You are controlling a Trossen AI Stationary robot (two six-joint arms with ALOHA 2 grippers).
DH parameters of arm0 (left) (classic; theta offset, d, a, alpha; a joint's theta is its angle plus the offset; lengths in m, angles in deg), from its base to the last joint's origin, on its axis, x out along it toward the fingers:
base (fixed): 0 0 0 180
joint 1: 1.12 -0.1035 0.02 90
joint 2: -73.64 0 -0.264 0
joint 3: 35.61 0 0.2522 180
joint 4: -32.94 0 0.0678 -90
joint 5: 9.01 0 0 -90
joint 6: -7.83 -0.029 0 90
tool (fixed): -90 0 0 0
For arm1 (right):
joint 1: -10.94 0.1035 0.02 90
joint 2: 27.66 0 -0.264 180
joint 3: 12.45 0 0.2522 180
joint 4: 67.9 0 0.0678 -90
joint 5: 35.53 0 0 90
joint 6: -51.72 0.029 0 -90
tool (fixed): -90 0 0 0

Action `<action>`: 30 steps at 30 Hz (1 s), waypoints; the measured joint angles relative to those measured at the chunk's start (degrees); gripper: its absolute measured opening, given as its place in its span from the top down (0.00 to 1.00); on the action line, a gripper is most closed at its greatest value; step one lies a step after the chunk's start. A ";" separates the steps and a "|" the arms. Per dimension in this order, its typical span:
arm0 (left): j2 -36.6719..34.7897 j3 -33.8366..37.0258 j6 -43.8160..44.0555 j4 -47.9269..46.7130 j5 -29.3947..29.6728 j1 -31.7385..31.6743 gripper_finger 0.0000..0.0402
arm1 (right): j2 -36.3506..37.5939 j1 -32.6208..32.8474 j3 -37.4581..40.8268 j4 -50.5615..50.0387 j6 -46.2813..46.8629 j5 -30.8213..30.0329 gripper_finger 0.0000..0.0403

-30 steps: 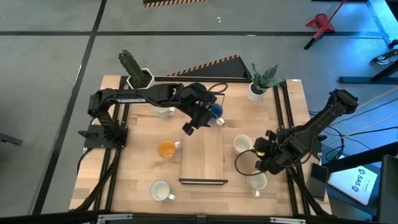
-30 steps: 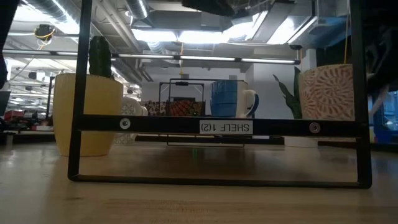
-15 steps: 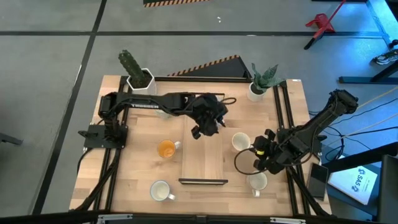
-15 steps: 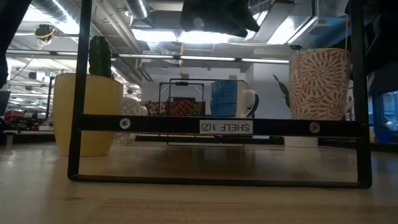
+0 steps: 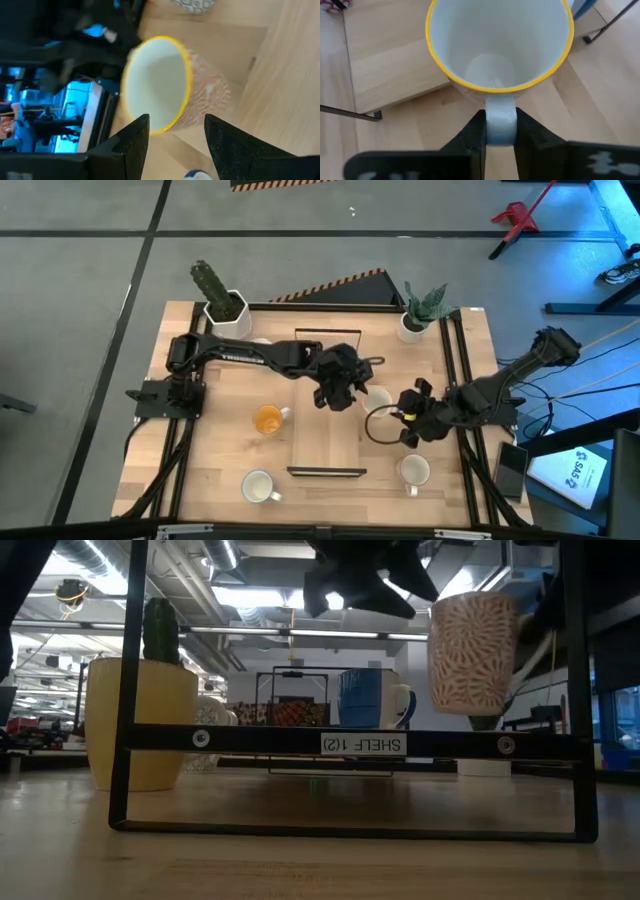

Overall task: Place coffee mugs
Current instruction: Put the orange and white mug on the shelf

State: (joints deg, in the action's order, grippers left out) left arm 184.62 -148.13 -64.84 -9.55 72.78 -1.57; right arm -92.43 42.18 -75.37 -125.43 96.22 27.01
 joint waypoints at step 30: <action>0.50 0.09 -7.48 0.98 1.57 2.75 0.87 | 0.02 -1.00 -1.10 2.36 -6.14 2.64 0.89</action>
State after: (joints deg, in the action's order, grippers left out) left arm 185.12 -148.05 -72.32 -8.57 74.36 1.18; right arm -92.41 41.18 -76.47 -123.07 90.08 29.65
